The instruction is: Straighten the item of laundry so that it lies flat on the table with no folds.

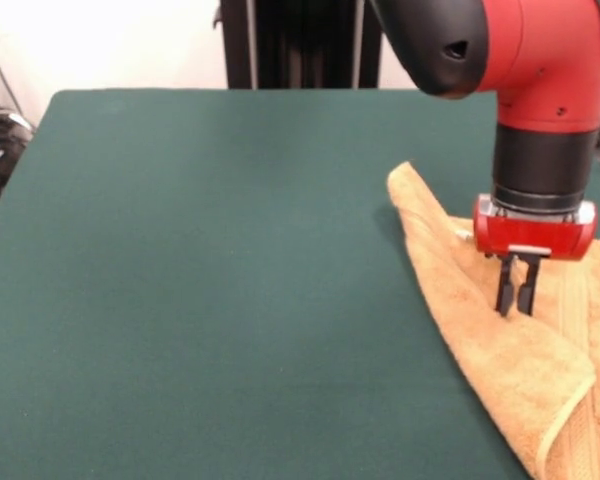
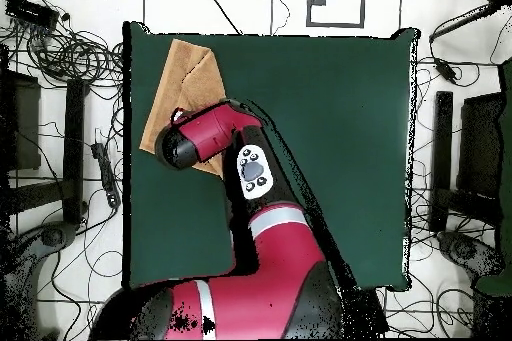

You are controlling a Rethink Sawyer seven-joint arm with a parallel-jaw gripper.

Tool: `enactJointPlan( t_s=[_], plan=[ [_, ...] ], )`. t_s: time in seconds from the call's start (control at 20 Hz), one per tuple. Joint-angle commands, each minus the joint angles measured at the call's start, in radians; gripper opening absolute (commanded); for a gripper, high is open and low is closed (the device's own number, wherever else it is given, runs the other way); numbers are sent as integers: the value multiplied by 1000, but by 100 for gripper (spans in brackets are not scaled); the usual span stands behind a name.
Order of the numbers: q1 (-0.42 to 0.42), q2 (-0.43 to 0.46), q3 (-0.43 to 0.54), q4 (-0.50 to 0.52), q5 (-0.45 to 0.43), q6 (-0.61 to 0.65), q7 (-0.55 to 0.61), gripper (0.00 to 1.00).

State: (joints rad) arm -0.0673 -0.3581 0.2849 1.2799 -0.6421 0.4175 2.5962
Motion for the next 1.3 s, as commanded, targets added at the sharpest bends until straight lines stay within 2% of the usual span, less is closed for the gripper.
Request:
enactJointPlan(
  t_s=[0.05, 0.3, 0.55, 0.95, 1.15, 1.3],
  plan=[
    [-105, -20, 119, 185, 30, 30, -170, 0],
    [-207, -76, 159, 256, 20, 69, -247, 0],
    [-280, -54, 198, 292, -5, 60, -265, 0],
    [-350, -18, 229, 303, -52, 29, -275, 0],
    [-364, -9, 214, 300, -65, 13, -240, 0],
    [-371, 25, 200, 249, -90, -28, -220, 0]
  ],
)
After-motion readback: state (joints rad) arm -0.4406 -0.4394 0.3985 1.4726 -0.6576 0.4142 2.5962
